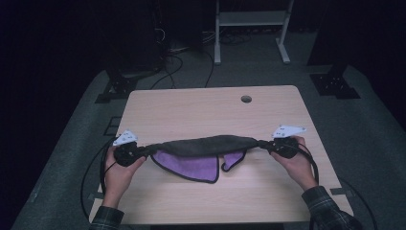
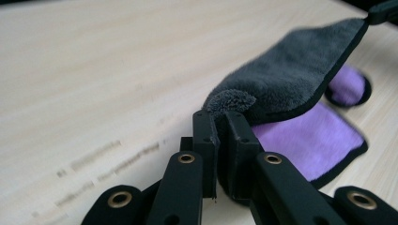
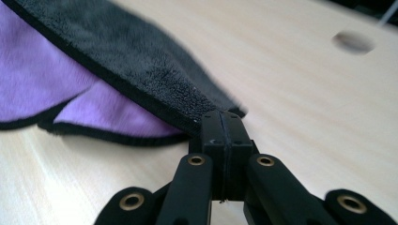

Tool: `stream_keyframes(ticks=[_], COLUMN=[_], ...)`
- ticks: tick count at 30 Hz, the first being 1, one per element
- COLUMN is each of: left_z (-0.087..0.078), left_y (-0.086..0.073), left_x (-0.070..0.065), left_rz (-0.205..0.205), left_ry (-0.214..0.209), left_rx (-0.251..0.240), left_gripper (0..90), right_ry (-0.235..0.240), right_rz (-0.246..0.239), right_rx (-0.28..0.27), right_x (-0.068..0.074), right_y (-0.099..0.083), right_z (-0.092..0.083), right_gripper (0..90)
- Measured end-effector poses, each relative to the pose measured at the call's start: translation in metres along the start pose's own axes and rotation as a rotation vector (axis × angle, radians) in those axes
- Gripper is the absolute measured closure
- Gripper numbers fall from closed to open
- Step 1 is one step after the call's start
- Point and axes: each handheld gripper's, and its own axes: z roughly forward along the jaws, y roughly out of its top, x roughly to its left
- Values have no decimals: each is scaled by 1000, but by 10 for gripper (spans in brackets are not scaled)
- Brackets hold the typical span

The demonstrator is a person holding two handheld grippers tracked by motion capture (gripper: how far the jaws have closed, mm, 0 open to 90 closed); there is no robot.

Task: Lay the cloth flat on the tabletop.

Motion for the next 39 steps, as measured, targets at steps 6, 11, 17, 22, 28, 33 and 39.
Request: stream_keyframes(ticks=[6, 11, 17, 22, 28, 33, 39], left_z=[-13, -17, -12, -10, -15, -8, 2], left_y=[18, 42, 84, 119, 153, 153, 135], left_x=[4, 10, 24, 33, 36, 36, 37], left_rz=[-6, 3, 0, -2, 24, 24, -3], left_ry=[-6, 5, 10, 16, 23, 15, -13], left_rx=[-77, -131, -204, -265, -324, -315, -272], left_gripper=[847, 848, 848, 848, 848, 847, 847], right_ry=[-50, -95, -168, -232, -283, -287, -255], right_rz=[-18, -28, -58, -63, -66, -76, -62], right_rx=[-87, -148, -179, -224, -311, -331, -303], right_x=[-7, -17, -35, -51, -60, -58, -54], right_y=[20, 47, 93, 133, 170, 170, 144], right_z=[-27, -42, -51, -60, -86, -95, -85], right_gripper=[893, 894, 893, 894, 894, 894, 894])
